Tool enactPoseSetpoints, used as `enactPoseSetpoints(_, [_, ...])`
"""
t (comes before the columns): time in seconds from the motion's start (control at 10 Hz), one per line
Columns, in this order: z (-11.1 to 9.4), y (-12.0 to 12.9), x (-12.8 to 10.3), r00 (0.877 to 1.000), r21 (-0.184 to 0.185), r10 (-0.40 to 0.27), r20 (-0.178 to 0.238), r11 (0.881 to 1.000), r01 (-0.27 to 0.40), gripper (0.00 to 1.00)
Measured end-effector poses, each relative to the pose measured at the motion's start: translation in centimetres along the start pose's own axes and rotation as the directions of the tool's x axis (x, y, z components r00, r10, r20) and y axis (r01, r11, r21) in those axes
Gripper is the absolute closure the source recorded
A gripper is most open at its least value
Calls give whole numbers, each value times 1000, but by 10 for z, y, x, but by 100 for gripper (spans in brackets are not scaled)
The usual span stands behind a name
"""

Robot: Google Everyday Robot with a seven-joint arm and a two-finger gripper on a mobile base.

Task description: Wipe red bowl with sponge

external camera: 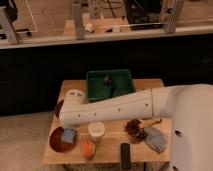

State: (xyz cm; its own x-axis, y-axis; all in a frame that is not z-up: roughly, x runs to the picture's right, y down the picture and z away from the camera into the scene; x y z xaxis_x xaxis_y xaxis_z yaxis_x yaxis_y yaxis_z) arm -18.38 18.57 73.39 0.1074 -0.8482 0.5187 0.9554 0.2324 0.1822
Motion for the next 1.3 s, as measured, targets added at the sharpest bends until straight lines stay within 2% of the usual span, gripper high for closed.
enactPoseSetpoints(0.2, [-2,-7,7,1000,13,-4,-15,1000,4,100])
enactPoseSetpoints(0.5, [4,-37,6,998,26,-63,-17,998,64,100])
enactPoseSetpoints(0.8, [12,-49,4,995,27,-100,-18,995,100,100])
enactPoseSetpoints(1.0, [15,-51,-4,993,32,-120,-11,992,120,100])
enactPoseSetpoints(1.3, [16,-51,-27,990,37,-139,15,990,139,100])
